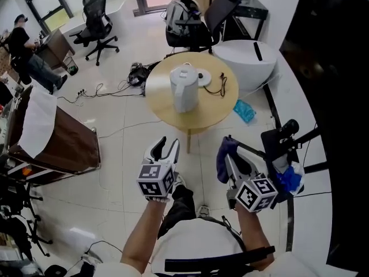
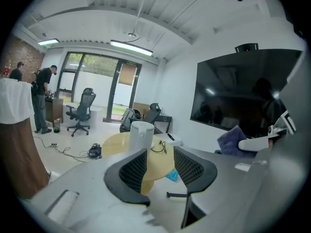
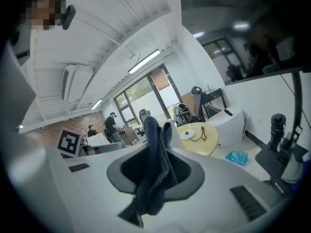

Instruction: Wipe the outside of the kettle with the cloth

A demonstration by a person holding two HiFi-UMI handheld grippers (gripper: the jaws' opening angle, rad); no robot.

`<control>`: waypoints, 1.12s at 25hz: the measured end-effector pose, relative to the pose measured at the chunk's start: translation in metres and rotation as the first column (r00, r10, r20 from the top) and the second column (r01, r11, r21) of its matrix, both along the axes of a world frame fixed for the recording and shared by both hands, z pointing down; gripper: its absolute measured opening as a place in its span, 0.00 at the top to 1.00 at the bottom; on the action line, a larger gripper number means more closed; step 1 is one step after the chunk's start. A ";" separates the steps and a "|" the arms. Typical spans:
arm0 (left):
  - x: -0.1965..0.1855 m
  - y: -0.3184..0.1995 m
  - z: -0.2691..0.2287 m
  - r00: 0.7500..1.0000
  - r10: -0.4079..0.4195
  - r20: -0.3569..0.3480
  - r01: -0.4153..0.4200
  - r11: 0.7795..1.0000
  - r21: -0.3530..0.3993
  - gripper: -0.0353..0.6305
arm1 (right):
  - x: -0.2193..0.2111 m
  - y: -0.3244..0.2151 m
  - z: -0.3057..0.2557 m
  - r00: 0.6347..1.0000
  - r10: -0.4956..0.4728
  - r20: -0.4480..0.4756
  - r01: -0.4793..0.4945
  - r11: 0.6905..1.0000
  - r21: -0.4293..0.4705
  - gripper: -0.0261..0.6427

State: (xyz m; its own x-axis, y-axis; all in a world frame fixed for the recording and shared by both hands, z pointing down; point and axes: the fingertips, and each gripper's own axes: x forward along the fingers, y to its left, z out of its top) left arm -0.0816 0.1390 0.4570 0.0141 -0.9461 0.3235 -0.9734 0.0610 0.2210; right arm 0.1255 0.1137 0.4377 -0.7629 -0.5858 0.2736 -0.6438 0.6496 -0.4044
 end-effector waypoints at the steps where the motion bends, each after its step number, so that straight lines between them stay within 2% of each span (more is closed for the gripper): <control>1: -0.008 -0.014 0.004 1.000 0.004 -0.002 -0.004 1.000 -0.003 0.66 | -0.008 -0.009 -0.001 1.000 0.000 0.003 0.000 1.000 -0.002 0.84; 3: -0.021 -0.040 0.014 1.000 0.017 -0.007 -0.017 1.000 -0.017 0.59 | -0.024 -0.028 -0.005 1.000 0.004 0.005 -0.004 1.000 0.002 0.83; 5: -0.030 -0.065 0.023 1.000 0.030 -0.008 -0.030 0.999 -0.032 0.58 | -0.040 -0.051 -0.012 1.000 0.013 -0.003 -0.012 1.000 0.016 0.83; 8: -0.041 -0.099 0.033 0.998 0.059 -0.007 -0.060 0.997 -0.055 0.50 | -0.064 -0.083 -0.027 0.999 0.036 -0.004 -0.036 0.999 0.040 0.84; 14: -0.051 -0.155 0.044 0.993 0.116 0.026 -0.114 0.991 -0.075 0.47 | -0.104 -0.117 -0.038 0.999 0.048 -0.012 -0.047 0.997 0.056 0.83; 20: -0.055 -0.191 0.062 0.994 0.100 0.033 -0.095 0.989 -0.110 0.47 | -0.114 -0.152 -0.034 0.998 0.035 -0.043 -0.033 0.999 0.043 0.83; 24: -0.054 -0.208 0.069 0.995 0.088 0.046 -0.082 0.989 -0.120 0.48 | -0.126 -0.182 -0.029 0.997 -0.024 -0.075 0.028 0.998 0.051 0.83; 26: -0.049 -0.213 0.072 0.993 0.095 0.065 -0.086 0.988 -0.127 0.56 | -0.133 -0.196 -0.028 0.992 -0.062 -0.109 0.070 0.995 0.071 0.83; 28: -0.045 -0.216 0.073 0.991 0.093 0.099 -0.080 0.989 -0.126 0.58 | -0.141 -0.209 -0.028 0.986 -0.101 -0.134 0.113 0.990 0.088 0.83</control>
